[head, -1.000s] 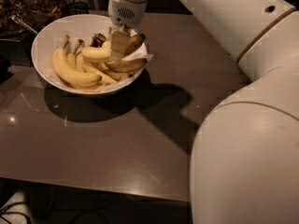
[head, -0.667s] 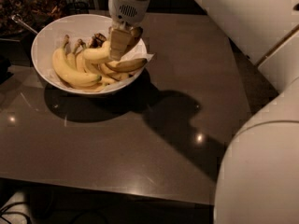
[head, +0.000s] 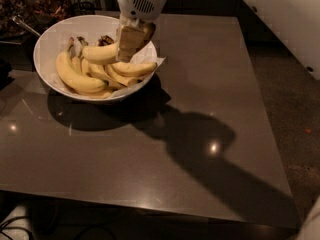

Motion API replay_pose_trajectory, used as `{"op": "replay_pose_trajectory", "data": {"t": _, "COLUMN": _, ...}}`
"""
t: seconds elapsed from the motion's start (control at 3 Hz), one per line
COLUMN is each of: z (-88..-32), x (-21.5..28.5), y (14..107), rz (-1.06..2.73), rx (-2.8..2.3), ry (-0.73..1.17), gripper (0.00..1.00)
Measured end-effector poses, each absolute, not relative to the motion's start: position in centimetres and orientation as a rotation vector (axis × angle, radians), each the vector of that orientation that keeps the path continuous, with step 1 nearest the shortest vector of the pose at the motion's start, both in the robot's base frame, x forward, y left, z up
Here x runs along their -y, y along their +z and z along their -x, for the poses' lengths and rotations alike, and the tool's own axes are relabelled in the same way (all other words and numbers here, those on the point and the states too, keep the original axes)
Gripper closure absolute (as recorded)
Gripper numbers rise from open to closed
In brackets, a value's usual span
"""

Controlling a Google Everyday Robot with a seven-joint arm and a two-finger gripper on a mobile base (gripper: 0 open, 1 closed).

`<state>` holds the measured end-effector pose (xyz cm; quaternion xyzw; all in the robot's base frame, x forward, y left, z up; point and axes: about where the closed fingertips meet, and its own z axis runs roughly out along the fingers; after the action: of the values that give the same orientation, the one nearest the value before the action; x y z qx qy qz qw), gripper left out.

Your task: Pick banana from white bowl

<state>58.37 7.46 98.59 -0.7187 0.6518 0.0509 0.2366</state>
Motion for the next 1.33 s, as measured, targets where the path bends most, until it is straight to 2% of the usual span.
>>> {"op": "replay_pose_trajectory", "data": {"t": 1.33, "z": -51.8, "x": -2.9, "y": 99.7, "rz": 1.836, "rx": -1.660, "ry": 0.169, "gripper": 1.00}}
